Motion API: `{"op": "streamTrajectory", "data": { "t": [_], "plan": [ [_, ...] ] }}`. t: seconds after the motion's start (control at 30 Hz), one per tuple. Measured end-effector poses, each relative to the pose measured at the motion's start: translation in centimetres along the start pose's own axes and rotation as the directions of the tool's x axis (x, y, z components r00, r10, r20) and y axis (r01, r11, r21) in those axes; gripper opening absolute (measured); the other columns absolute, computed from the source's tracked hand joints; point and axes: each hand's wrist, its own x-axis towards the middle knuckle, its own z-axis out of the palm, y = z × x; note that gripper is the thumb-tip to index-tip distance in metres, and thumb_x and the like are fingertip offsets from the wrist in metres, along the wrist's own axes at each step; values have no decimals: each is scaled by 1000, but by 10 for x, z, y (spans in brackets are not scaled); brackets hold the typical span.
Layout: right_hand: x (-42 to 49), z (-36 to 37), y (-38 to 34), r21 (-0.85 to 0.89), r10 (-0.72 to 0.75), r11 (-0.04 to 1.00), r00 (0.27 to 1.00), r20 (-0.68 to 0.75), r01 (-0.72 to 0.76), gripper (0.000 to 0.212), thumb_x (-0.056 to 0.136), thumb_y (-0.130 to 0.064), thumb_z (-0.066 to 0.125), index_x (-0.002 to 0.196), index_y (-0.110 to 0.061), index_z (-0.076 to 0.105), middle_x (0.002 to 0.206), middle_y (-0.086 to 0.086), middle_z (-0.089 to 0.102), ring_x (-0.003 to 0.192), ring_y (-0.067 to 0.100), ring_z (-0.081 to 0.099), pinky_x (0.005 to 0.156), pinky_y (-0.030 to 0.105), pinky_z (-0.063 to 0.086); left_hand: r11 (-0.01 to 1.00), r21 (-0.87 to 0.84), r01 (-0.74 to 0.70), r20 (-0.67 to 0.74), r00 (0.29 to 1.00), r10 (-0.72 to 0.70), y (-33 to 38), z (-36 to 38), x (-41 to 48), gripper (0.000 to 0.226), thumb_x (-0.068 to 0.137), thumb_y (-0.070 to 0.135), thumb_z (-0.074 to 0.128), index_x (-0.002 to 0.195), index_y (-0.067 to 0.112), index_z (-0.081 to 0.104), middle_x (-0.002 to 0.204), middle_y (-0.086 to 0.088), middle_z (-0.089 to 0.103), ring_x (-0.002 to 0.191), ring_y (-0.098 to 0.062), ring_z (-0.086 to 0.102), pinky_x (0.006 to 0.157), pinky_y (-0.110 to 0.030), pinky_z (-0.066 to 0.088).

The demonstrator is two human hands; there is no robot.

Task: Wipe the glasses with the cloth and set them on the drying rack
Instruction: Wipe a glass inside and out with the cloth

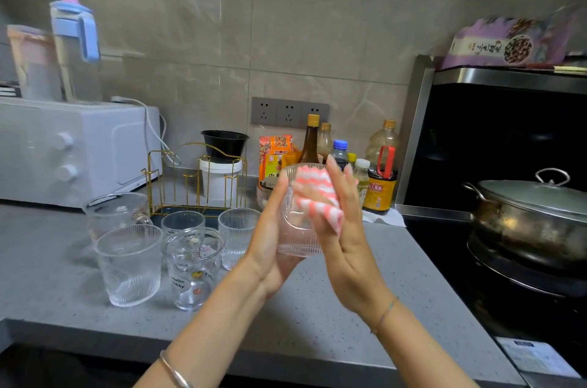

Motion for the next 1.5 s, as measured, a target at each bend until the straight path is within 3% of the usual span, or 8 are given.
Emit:
{"op": "streamTrajectory", "data": {
  "t": [0.2, 0.37, 0.6, 0.73, 1.1, 1.23, 1.4, 1.5],
  "plan": [
    [19, -5, 6, 13, 86, 996, 996, -10, -86, 65, 93, -62, 31, 150, -36, 17, 156, -22, 16, 147, 8, 5, 120, 48, 14, 996, 83, -21, -22, 999, 23, -5, 0, -3, 65, 84, 72, 46, 131, 28, 59, 123, -14, 67, 108, -25, 66, 90, -42, 51],
    [-1, 4, 1, -23, -117, 992, 988, 102, 120, 42, 98, -47, 27, 135, -66, 19, 155, -28, 12, 148, 10, 1, 120, 34, 8, 999, 30, -36, -24, 999, 37, 6, 3, -7, 74, 84, 72, 38, 124, 15, 63, 112, -12, 72, 99, -22, 70, 83, -35, 56],
    [-14, 3, 10, -143, -164, 973, 979, 119, 180, 42, 101, -41, 28, 138, -35, 47, 159, -16, 13, 149, 19, -3, 121, 37, 4, 995, 102, -16, -32, 999, 20, 5, 1, -9, 80, 79, 75, 43, 122, 13, 66, 117, -14, 69, 106, -25, 68, 90, -39, 52],
    [11, -9, -2, -62, -84, 995, 996, -7, 83, 43, 98, -48, 29, 136, -65, 21, 154, -31, 11, 148, 9, -1, 120, 45, 9, 991, 135, 4, -14, 1000, -2, 1, 4, -10, 63, 85, 70, 44, 125, 26, 64, 119, -10, 69, 113, -26, 65, 104, -49, 44],
    [-39, 8, 8, -139, -196, 965, 965, 173, 221, 43, 102, -41, 29, 138, -28, 48, 159, -13, 13, 149, 23, -2, 120, 33, 3, 993, -52, 105, 40, 994, -103, 13, 6, -15, 91, 64, 81, 47, 97, -1, 70, 85, -10, 69, 76, -20, 70, 81, -30, 57],
    [-29, 5, 7, -223, -208, 944, 963, 170, 243, 41, 102, -36, 31, 136, -25, 52, 160, -10, 13, 149, 26, -2, 120, 34, 1, 992, -60, 114, 60, 992, -111, 13, 8, -14, 92, 76, 80, 38, 108, -1, 66, 105, -14, 70, 94, -25, 70, 89, -36, 56],
    [-1, 1, -7, -96, -134, 986, 991, 28, 137, 45, 99, -43, 29, 144, -50, 24, 158, -22, 8, 148, 12, -5, 120, 34, 2, 998, 61, -3, 23, 1000, 2, 12, 10, -17, 67, 84, 68, 44, 121, 18, 68, 121, -11, 68, 109, -24, 66, 94, -41, 51],
    [18, -7, -2, 57, 52, 997, 994, -92, -47, 62, 96, -54, 32, 151, -31, 16, 157, -22, 12, 146, 2, 0, 121, 39, 9, 998, 65, 13, 47, 999, -16, 2, 10, -22, 61, 85, 62, 56, 129, 21, 62, 123, -12, 67, 106, -24, 65, 94, -44, 49]
  ]
}}
